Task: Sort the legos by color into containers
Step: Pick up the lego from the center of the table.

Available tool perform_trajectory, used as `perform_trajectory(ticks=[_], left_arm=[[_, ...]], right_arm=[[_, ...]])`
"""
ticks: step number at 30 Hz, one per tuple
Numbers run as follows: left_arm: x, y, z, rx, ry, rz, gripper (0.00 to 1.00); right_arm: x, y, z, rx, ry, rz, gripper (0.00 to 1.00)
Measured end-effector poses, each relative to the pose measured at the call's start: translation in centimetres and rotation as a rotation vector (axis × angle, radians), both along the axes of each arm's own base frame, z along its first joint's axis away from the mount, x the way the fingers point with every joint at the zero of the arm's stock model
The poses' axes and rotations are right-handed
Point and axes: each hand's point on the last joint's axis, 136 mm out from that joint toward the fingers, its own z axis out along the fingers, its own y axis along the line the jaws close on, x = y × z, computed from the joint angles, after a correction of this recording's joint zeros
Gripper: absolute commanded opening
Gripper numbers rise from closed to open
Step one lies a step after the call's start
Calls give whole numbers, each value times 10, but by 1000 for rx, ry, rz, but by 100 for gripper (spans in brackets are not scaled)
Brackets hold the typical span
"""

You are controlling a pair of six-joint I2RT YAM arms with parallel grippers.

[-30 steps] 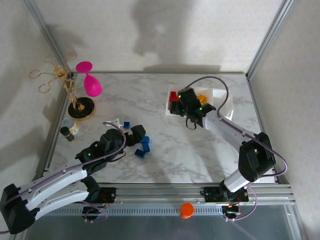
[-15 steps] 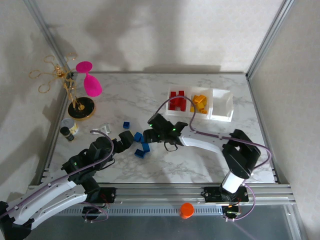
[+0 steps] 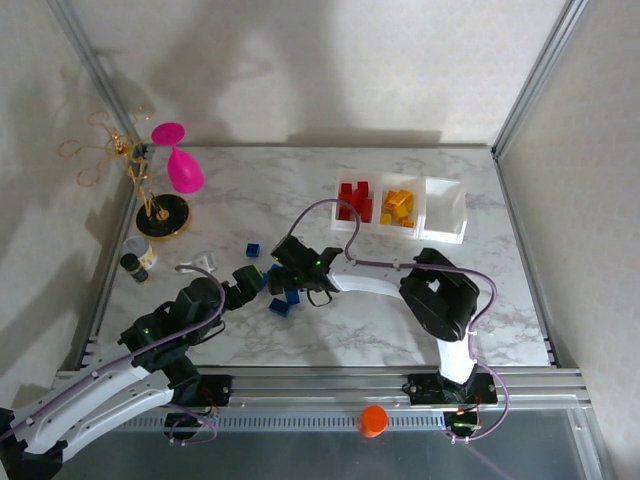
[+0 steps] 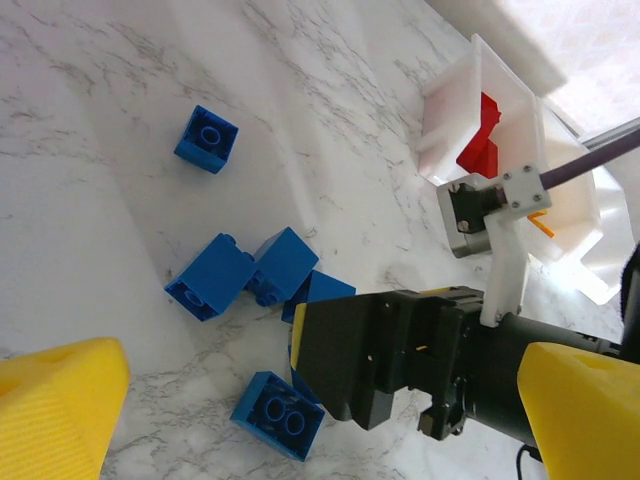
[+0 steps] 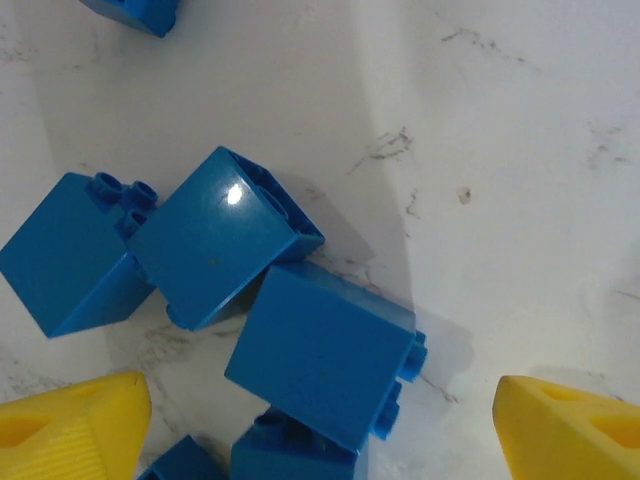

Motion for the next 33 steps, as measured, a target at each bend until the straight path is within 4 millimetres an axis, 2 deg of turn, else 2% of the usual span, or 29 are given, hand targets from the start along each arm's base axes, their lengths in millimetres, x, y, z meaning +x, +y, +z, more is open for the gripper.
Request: perform_trajectory(ticks=[5,9,14,20,33], left_arm=[[0,1,0,0,0,0,100],[-1,1,-2,4,4,0,100],[-1,1,-3,5,4,0,100],[-1,1,-3,4,4,0,100],[1,-1,0,-9,-10,0,100]], right_arm=[[5,0,-11,-32,-3,-16,89],[7,-4,-13,-45,-10,-35,89],[11,-18,-18,-82,-11,-82,86],[22,-33,-20,-115,-15,-119,76],[29,-30,-16,-109,-34,-104,42]])
